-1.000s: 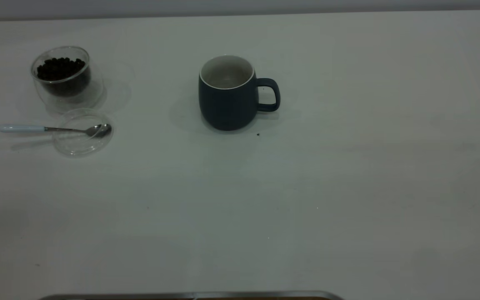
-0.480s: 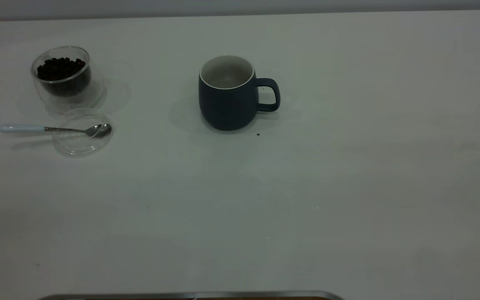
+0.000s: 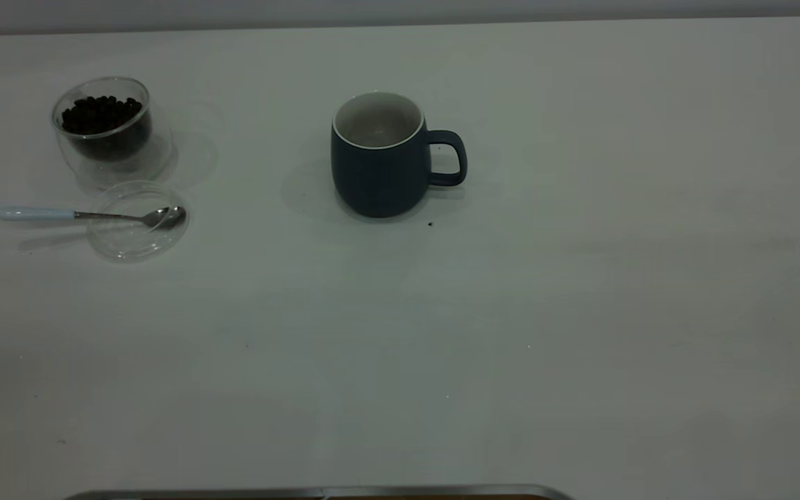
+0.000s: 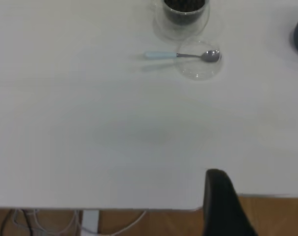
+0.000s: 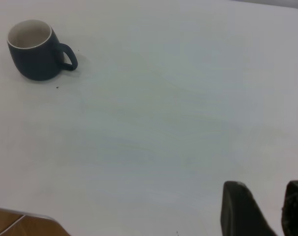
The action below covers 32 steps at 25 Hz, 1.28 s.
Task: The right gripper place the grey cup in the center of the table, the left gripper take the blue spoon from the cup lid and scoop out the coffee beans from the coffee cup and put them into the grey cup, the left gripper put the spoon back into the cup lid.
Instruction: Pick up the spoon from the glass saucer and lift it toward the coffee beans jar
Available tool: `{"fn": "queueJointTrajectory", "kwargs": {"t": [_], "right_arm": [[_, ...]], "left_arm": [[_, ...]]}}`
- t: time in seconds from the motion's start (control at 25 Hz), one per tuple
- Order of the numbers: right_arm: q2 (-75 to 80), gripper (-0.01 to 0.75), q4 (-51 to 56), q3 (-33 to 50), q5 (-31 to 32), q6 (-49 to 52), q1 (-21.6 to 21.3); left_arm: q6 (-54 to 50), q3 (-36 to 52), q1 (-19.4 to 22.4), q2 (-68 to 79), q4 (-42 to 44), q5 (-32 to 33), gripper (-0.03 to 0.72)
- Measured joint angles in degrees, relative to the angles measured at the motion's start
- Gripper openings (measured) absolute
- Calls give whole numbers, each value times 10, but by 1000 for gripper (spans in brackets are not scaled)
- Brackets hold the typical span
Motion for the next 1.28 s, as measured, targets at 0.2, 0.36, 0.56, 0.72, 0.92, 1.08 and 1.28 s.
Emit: {"fn": "queueJointTrajectory", "kwargs": {"t": [0.2,0.36,0.56,0.72,0.92,1.08,1.28], "right_arm": [[0,242,0,0,0,0,0],[0,242,0,0,0,0,0],[0,242,0,0,0,0,0],[0,242,0,0,0,0,0],[0,242,0,0,0,0,0],[0,242,0,0,0,0,0],[0,242,0,0,0,0,0]], "left_arm": [[-66,-25,0,90,35,-14,444],[-90,-77,0,228,61,-51,444],[-165,-126,0,410,165,-94,443],[-237,-127,1,516,270,-143,443],[-279,-131,35,634,308,-206,443],[-257,-171,85,711,271,-232,443],[-145,-247,140,811,151,-241,443]]}}
